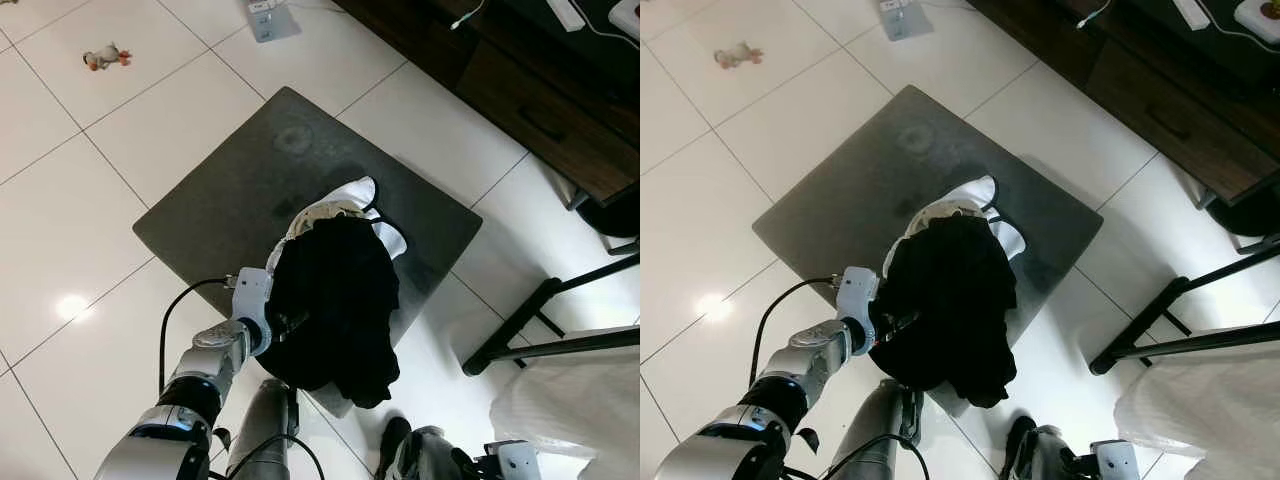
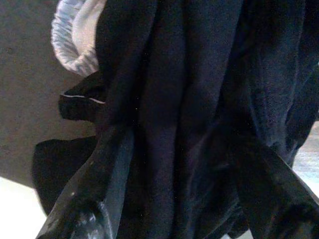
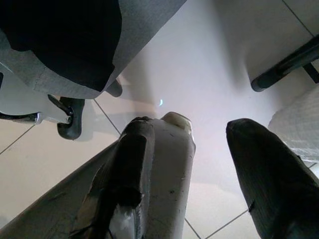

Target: Hang hanger

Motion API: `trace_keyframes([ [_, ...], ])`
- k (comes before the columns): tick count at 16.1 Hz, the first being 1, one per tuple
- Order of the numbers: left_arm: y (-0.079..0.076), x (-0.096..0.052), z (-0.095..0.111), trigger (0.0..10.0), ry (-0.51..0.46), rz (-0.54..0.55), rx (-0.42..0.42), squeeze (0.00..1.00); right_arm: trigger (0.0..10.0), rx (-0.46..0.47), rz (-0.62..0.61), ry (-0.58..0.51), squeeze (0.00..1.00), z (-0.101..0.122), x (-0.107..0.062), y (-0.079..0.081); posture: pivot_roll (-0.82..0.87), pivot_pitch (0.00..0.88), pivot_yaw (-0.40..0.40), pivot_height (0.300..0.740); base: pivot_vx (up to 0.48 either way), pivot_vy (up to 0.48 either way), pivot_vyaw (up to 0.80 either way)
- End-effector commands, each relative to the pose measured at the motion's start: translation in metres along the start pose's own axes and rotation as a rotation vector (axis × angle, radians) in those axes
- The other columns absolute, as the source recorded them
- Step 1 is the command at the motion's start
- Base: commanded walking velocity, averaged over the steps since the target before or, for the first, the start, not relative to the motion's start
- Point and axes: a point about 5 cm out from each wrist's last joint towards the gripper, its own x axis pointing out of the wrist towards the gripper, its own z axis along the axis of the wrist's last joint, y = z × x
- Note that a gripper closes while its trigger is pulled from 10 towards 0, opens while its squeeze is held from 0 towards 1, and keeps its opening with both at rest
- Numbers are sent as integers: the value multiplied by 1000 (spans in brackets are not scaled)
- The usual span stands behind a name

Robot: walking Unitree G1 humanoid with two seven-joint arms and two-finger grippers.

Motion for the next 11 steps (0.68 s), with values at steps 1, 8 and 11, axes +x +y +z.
trace_keyframes([
  [1, -3, -1, -22, 10000, 84, -23, -39, 0, 10000, 95, 66, 440, 0, -107, -78, 24, -90, 676, -39, 655, 0, 0, 0],
  [8, -5, 2, -35, 0, 195, 90, -27, 0, 10000, 86, 75, 444, 0, -110, -84, 21, -103, 697, -46, 655, 0, 0, 0],
  [11, 1, 1, -36, 0, 200, 159, 6, 0, 10000, 85, 77, 447, 0, -111, -86, 21, -101, 702, -46, 655, 0, 0, 0],
])
